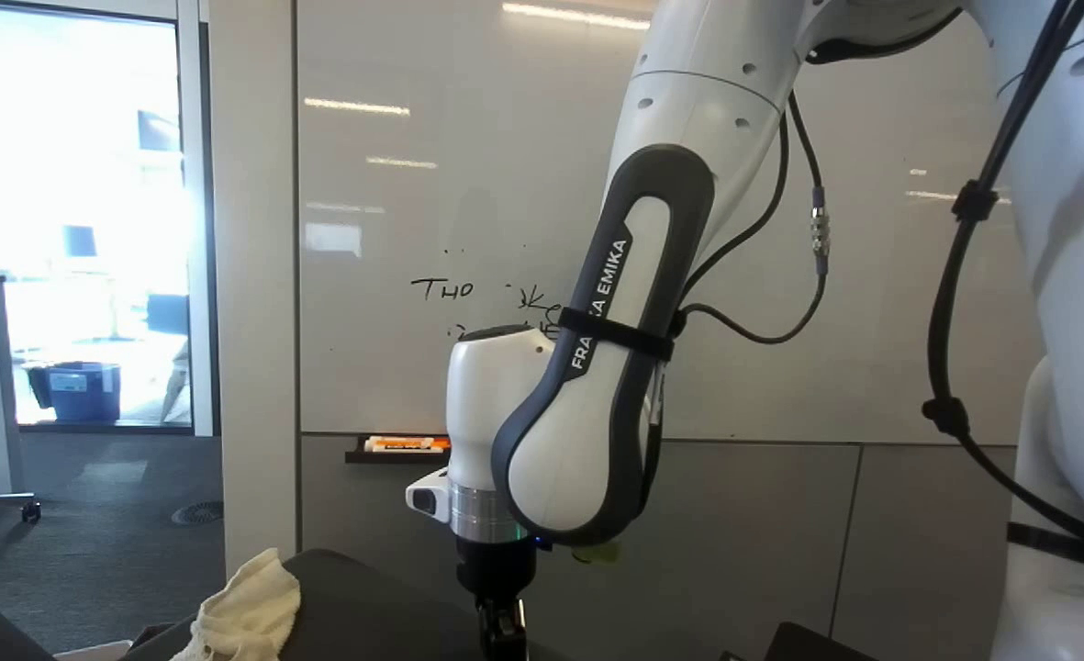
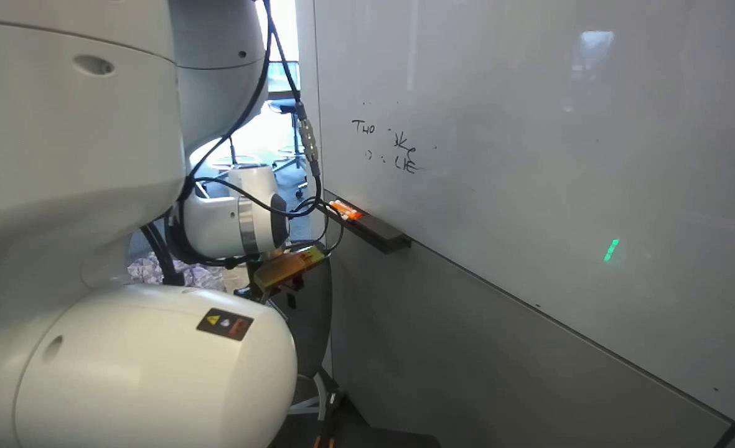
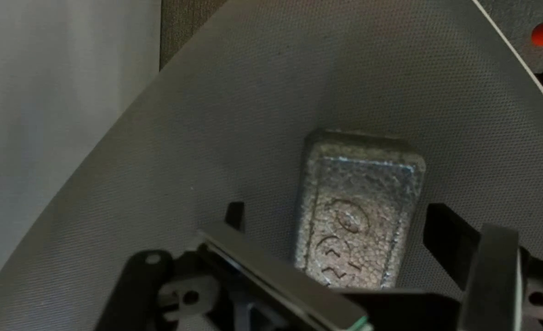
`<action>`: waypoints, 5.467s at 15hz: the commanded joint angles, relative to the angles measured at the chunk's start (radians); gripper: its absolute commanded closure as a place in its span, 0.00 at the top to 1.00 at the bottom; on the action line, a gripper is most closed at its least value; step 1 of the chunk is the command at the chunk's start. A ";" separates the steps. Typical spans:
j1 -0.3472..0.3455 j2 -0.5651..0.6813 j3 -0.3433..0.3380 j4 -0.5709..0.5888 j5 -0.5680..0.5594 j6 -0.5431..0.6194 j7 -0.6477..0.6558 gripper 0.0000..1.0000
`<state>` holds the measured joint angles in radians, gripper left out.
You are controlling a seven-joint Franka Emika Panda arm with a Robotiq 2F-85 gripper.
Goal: Use the eraser to wipe the writings off the whiteboard
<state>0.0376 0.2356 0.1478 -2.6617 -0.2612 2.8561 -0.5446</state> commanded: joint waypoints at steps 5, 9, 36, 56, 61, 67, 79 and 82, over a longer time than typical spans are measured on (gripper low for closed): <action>-0.005 0.024 -0.014 0.034 -0.034 -0.003 -0.001 1.00; -0.001 0.049 -0.026 0.047 -0.047 -0.005 0.008 0.88; -0.114 -0.617 -0.047 0.040 -0.288 -0.205 0.333 0.31; -0.301 -0.297 0.185 0.336 -1.734 -0.507 1.567 0.31; -0.140 -0.213 0.038 0.375 -1.806 -0.629 1.628 0.31; -0.070 -0.244 -0.050 0.391 -1.800 -0.658 1.649 0.31; -0.084 -0.369 -0.176 0.254 -1.777 -0.736 1.668 0.31; -0.091 -0.403 -0.211 0.213 -1.772 -0.751 1.669 0.31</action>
<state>-0.0046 -0.1728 0.0210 -2.4850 -2.0280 2.1294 1.1228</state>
